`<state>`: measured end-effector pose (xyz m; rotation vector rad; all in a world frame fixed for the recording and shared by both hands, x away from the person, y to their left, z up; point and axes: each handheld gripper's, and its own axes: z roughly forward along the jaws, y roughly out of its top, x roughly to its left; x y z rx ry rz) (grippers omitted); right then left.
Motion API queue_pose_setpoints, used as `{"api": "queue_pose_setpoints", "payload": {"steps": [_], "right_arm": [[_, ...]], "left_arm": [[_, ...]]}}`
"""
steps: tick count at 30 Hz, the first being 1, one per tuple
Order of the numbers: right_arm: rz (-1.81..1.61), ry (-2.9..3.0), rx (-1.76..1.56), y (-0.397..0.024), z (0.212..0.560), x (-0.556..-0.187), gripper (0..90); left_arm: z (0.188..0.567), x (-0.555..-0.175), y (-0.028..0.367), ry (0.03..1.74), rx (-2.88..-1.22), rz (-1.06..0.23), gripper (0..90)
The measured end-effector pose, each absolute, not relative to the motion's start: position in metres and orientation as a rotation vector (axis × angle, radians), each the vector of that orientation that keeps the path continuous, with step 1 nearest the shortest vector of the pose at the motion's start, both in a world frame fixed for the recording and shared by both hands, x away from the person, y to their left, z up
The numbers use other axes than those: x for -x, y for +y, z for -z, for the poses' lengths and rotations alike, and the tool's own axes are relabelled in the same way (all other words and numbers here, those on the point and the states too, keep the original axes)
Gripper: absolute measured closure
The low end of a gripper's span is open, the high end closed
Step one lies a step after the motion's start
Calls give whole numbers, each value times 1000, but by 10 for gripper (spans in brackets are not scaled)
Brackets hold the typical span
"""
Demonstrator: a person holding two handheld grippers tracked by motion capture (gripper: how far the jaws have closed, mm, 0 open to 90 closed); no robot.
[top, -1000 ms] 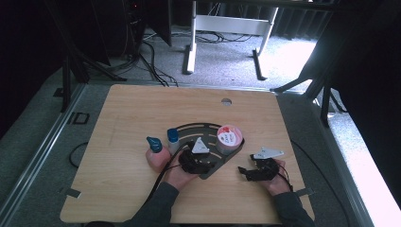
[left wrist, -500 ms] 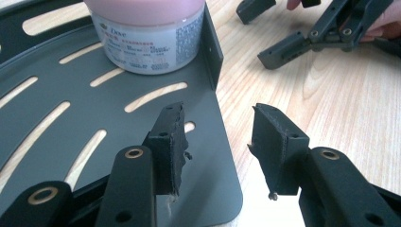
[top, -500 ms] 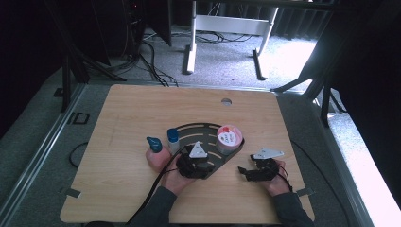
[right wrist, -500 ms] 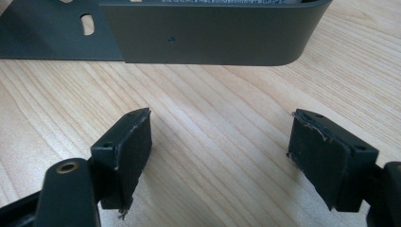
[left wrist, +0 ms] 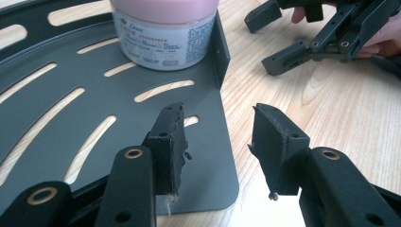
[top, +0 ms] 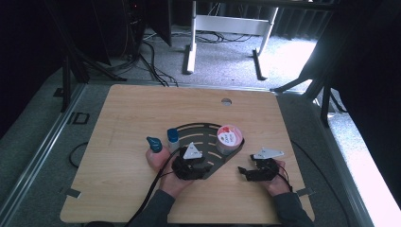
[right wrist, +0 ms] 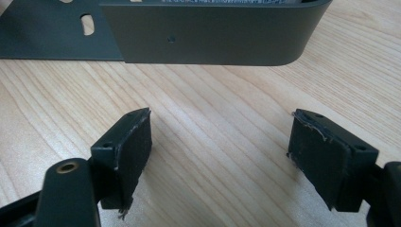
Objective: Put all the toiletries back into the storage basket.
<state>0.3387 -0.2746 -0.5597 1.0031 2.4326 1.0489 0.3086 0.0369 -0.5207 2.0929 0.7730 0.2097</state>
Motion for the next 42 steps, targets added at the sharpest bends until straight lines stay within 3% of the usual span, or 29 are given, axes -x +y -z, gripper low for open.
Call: {"api": "queue_pose_setpoints", "payload": {"steps": [21, 42], "right_arm": [[-1049, 2433, -1004, -275, 560, -339, 219], [-1049, 2434, -1004, -275, 560, -339, 218]], "left_arm": [[516, -294, 60, 821, -2068, -177, 523], [505, -287, 88, 824, -2129, -257, 494]]}}
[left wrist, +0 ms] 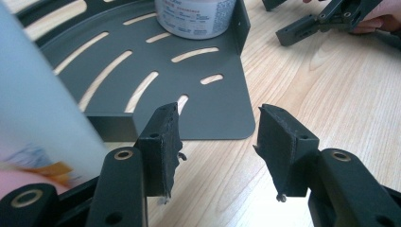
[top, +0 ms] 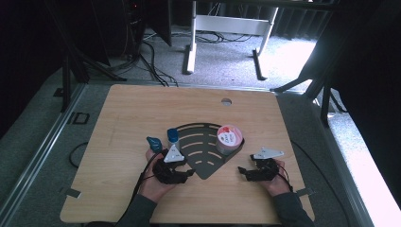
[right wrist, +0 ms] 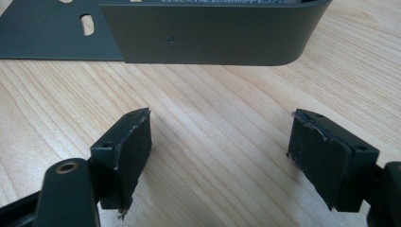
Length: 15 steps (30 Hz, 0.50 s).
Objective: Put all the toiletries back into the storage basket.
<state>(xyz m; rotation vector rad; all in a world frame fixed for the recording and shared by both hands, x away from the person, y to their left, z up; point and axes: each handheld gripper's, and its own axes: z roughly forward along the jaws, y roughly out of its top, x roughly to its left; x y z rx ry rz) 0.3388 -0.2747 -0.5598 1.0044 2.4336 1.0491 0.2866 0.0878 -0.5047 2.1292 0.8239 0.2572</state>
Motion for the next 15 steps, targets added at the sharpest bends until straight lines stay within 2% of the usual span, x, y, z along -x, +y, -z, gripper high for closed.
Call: {"api": "queue_pose_setpoints", "payload": {"steps": [15], "right_arm": [[-1049, 2434, -1004, -275, 560, -339, 218]], "left_arm": [[498, -280, 106, 841, -2126, -297, 483]]}}
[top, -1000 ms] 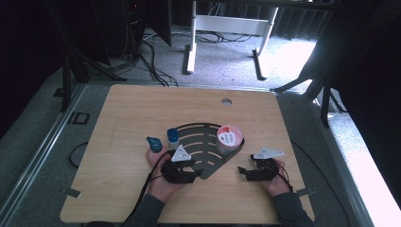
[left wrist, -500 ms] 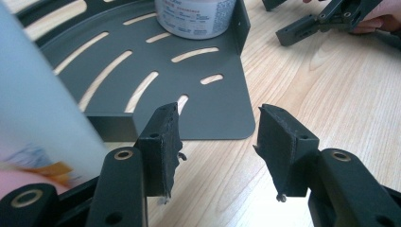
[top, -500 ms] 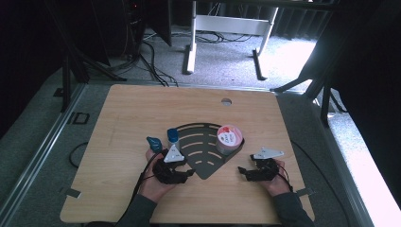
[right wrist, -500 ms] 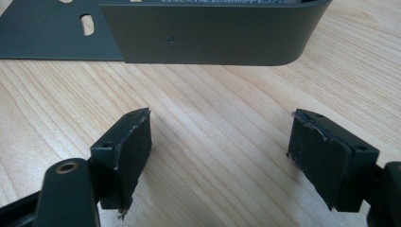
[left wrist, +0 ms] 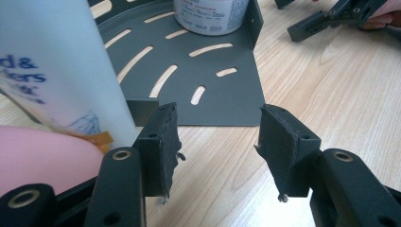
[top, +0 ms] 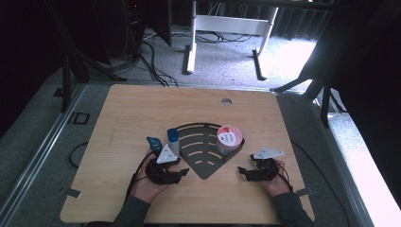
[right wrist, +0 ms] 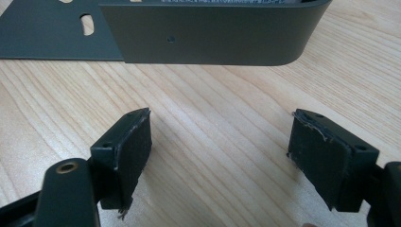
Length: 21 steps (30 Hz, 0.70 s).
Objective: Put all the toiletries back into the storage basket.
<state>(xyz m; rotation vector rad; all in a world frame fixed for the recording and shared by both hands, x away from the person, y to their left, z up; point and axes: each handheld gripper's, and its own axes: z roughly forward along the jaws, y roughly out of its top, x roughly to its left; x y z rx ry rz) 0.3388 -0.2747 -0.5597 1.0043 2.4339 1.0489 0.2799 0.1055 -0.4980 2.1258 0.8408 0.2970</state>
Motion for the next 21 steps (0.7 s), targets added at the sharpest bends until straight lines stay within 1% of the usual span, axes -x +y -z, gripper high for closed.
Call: {"api": "queue_pose_setpoints", "payload": {"steps": [11, 21], "right_arm": [[-1051, 2433, -1004, -275, 560, -339, 218], [-1051, 2433, -1005, -275, 560, -339, 218]], "left_arm": [[493, -274, 118, 856, -2128, -316, 489], [485, -268, 132, 880, -2095, -343, 481]]}}
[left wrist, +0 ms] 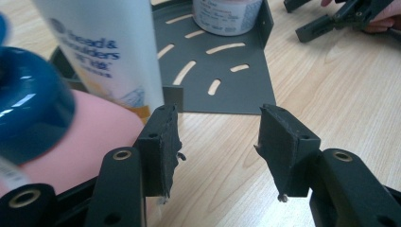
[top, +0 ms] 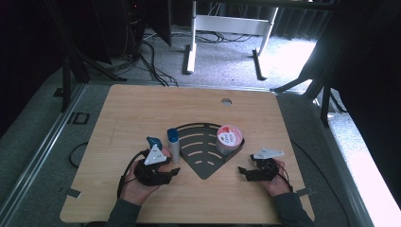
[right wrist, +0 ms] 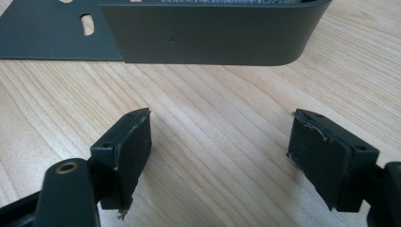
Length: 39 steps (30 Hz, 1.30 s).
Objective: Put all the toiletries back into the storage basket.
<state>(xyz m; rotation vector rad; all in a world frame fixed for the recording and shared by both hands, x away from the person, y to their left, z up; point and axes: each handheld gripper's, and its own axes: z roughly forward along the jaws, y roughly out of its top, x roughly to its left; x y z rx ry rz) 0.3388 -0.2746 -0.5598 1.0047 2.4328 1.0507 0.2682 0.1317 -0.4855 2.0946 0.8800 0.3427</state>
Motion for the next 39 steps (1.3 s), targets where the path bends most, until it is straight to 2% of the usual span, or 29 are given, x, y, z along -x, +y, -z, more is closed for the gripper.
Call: {"api": "queue_pose_setpoints", "payload": {"steps": [24, 34, 39], "right_arm": [[-1051, 2433, -1004, -275, 560, -339, 218], [-1051, 2433, -1004, -275, 560, -339, 218], [-1050, 2433, -1004, -275, 560, -339, 218]], "left_arm": [[468, -255, 171, 989, -1997, -406, 473], [467, -259, 182, 1048, -1955, -439, 446], [469, -266, 183, 1077, -1954, -440, 401]]}}
